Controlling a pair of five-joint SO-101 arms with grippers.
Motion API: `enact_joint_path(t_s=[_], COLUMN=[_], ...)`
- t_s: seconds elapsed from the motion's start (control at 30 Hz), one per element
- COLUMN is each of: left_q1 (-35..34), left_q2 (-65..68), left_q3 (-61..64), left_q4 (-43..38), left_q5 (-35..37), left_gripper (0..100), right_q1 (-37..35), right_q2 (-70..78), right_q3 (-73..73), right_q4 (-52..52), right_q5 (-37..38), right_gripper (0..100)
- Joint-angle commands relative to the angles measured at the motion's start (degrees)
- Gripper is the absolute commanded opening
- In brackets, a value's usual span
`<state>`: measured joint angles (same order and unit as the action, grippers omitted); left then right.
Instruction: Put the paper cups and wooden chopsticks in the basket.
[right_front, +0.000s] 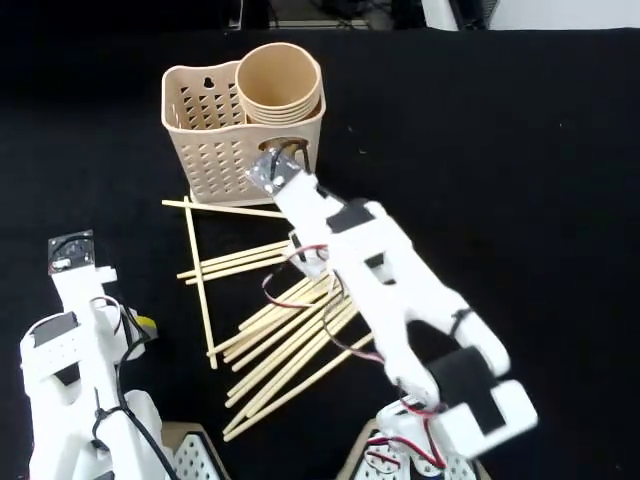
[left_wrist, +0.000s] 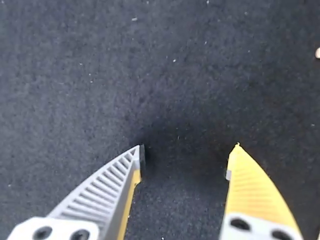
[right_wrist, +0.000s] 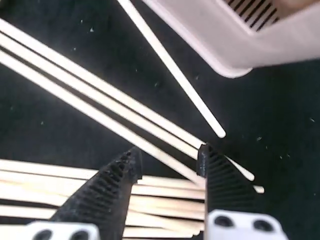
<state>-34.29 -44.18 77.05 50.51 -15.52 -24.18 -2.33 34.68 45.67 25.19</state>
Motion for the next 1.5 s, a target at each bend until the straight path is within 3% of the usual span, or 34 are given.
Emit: enact_joint_path(t_s=[0.0,0.17,0.73,1.03,1.47], left_q1=[-0.13,-0.13,-0.13,-0.13,-0.13], left_q2=[-1.05,-1.05,-1.05,-1.05,-1.05], left_q3=[0.22,0.22,0.31,0.31,0.31], left_q4=[-0.70,-0.62,-0.62,-0.62,-0.62], left_q5=[-0.97,0.44,1.49,1.49,1.49], left_gripper=[28,28,28,28,28], right_q1=[-0.44,-0.35,-0.70,-0.79,-0.62], right_q2=[0.92,2.07,9.71,3.47,-8.40], right_q3=[-4.35,-4.62,-4.26,-2.86,4.00], right_q4=[0.26,-0.18,-0.70,5.80,5.71], right_q5=[0.79,1.49,17.67,17.93,19.16], right_gripper=[20.2,20.2,19.7,6.8,6.6])
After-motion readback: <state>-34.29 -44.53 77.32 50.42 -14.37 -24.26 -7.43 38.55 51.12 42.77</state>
